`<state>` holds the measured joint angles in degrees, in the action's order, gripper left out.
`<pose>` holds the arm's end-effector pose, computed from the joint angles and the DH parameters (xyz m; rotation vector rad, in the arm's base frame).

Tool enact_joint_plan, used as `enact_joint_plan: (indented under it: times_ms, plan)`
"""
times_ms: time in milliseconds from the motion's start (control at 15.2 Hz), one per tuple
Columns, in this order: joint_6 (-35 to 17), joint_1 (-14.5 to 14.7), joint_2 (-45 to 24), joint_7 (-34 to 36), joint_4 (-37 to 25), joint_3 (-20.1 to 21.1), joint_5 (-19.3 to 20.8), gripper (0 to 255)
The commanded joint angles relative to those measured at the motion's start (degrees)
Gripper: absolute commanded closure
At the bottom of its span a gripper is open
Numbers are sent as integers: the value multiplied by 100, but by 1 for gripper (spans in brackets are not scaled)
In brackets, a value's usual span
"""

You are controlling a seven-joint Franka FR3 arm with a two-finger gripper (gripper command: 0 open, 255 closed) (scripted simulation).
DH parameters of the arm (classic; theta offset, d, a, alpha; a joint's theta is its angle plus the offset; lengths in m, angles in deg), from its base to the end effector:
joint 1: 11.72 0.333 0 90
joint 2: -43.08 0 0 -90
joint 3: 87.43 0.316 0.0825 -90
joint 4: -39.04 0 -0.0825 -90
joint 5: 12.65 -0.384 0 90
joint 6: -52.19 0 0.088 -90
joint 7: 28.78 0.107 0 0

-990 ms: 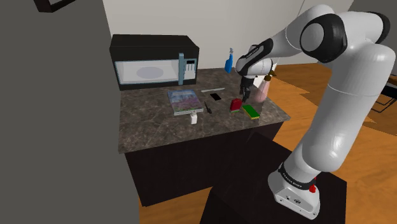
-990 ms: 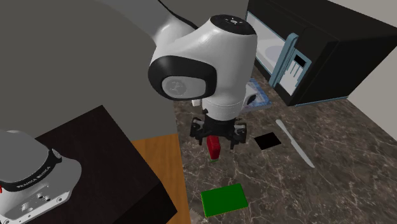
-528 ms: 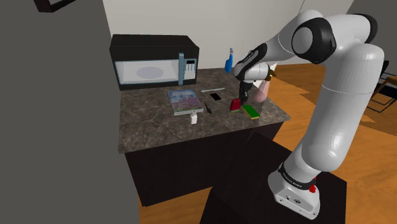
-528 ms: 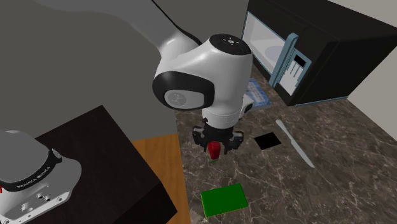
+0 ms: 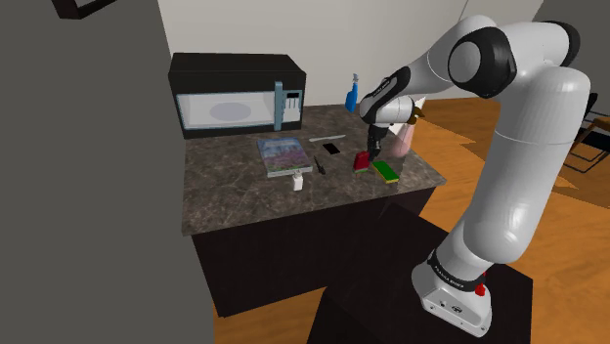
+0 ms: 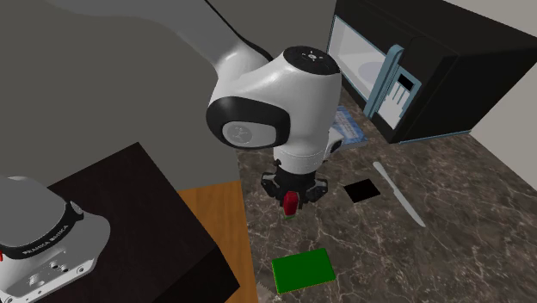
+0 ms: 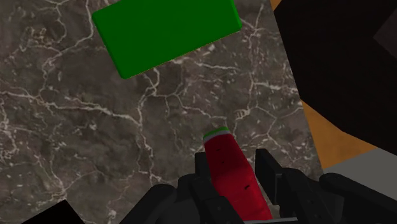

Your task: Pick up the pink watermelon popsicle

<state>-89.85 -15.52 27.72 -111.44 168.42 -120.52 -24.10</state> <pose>0.4295 -0.3251 0.2622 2.9574 1.0090 -0.0250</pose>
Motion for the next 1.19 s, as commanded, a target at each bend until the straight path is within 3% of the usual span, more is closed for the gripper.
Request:
enact_joint_plan:
  times_ms: [0,1122]
  plan:
    - [-6,1,-7,1,0,3,-4,255]
    - [1026,246,956,588,-254,-297,864,255]
